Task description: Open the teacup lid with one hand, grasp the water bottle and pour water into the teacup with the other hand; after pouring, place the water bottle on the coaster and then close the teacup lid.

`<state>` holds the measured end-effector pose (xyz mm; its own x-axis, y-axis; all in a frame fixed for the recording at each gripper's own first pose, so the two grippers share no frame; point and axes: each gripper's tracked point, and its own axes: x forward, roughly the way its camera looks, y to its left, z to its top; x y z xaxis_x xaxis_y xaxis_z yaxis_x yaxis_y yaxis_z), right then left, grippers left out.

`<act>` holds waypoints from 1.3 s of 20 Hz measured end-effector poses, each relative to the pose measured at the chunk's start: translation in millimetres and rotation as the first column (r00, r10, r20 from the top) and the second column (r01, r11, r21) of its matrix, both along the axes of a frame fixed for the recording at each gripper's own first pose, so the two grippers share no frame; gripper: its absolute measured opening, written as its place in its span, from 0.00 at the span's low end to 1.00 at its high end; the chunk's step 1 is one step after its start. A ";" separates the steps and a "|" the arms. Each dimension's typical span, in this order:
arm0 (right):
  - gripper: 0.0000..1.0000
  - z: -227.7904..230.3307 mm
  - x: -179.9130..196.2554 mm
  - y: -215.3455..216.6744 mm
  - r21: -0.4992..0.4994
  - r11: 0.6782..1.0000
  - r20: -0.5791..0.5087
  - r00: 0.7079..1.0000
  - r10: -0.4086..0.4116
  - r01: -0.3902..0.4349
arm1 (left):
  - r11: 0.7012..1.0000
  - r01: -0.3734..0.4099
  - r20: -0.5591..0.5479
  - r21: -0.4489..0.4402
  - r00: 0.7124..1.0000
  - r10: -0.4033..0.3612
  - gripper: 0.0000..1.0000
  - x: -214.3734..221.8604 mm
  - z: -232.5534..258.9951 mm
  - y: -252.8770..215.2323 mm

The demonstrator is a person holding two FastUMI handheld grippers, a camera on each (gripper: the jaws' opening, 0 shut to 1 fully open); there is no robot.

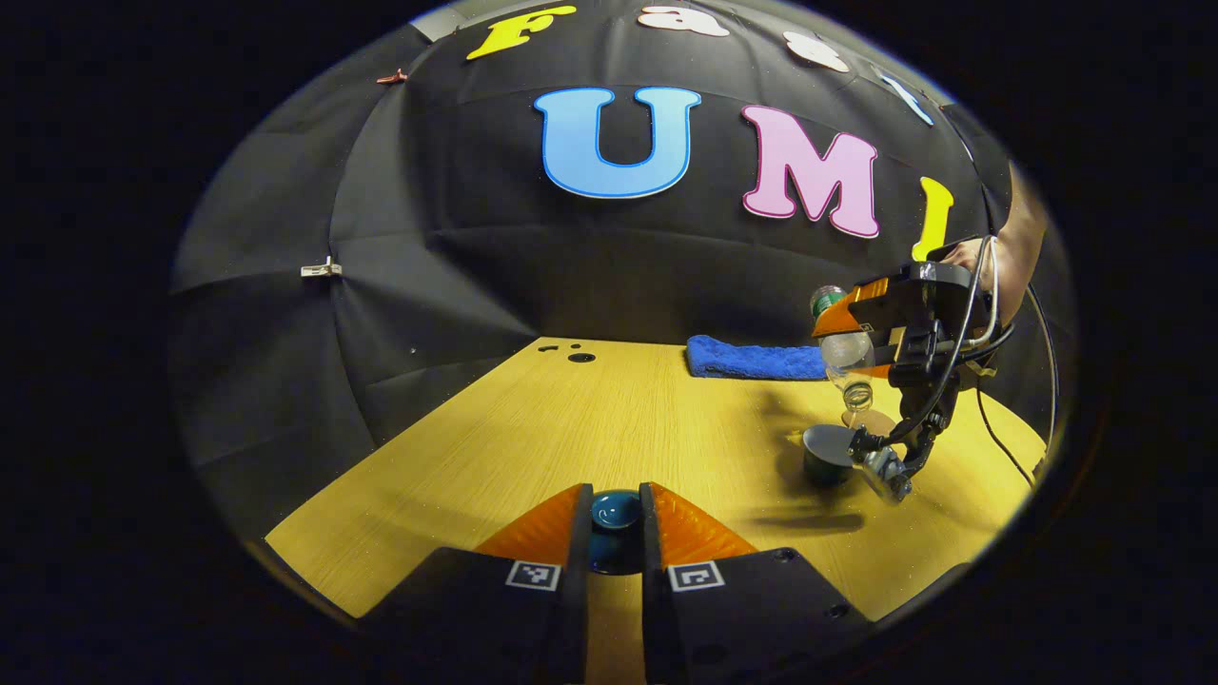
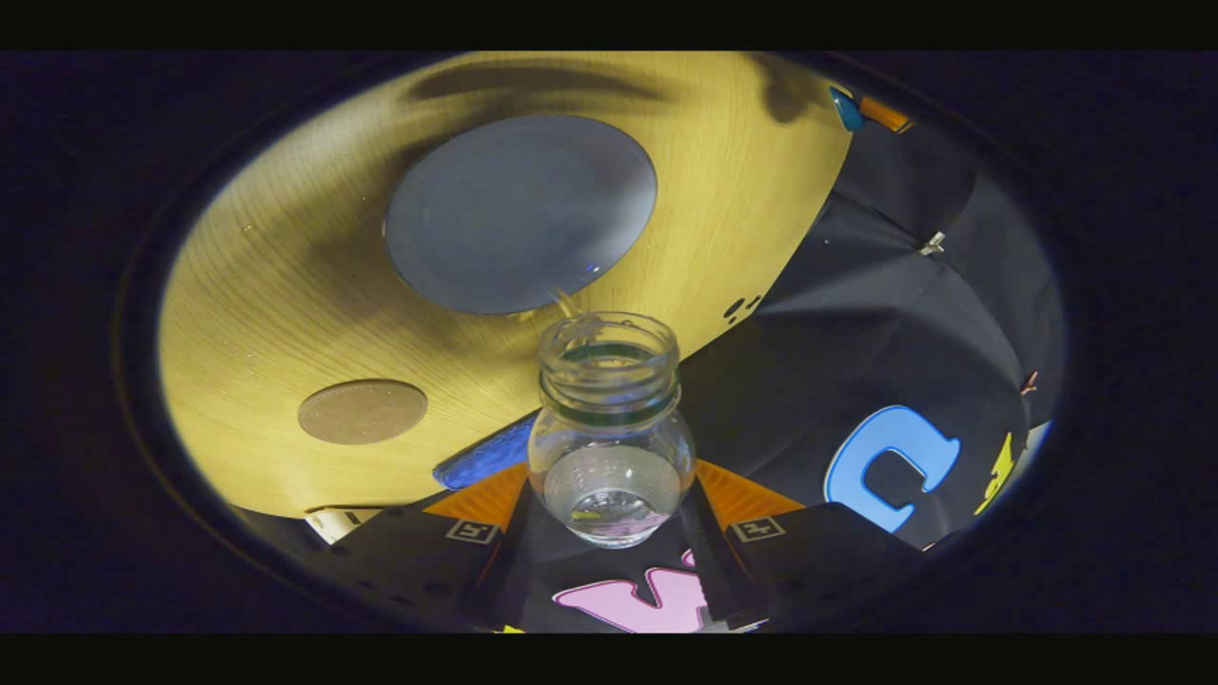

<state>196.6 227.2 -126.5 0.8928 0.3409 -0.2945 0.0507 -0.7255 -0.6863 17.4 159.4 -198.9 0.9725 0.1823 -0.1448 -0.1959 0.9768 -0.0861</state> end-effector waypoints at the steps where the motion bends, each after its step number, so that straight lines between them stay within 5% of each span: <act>1: 0.72 0.8 0.6 -0.2 0.002 1.000 0.001 1.000 -0.002 0.002 | 1.000 0.000 0.000 0.001 1.000 0.000 0.27 -0.7 -0.5 -0.2; 10: 0.73 -0.4 -6.5 -10.3 0.102 0.991 -0.042 0.995 -0.087 0.091 | 0.999 -0.032 0.006 -0.033 0.999 0.032 0.27 -4.8 5.4 2.0; 13: 0.73 3.4 -8.0 -7.9 0.200 0.968 -0.095 0.986 -0.134 0.151 | 0.999 -0.038 0.006 -0.014 0.999 0.039 0.27 -6.8 12.2 3.5; 16: 0.73 9.3 -13.1 -12.5 0.321 0.913 -0.191 0.961 -0.198 0.252 | 1.000 -0.029 0.009 0.009 1.000 0.028 0.23 -7.5 24.4 1.0; 21: 0.73 16.1 -14.2 -27.4 0.503 0.721 -0.409 0.866 -0.287 0.477 | 1.000 0.001 0.026 0.031 1.000 -0.002 0.23 -4.7 57.3 -14.5; 26: 0.73 37.5 -9.9 -57.8 0.613 0.379 -0.650 0.715 -0.258 0.693 | 1.000 0.007 0.049 -0.012 0.999 -0.006 0.27 6.2 105.0 -38.8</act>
<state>186.7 169.4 -89.1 0.8489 0.1606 -0.5036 -0.5274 0.3217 -0.7864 23.6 120.5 -93.9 0.9796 0.1744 -0.0996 -0.1849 0.9769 -0.1076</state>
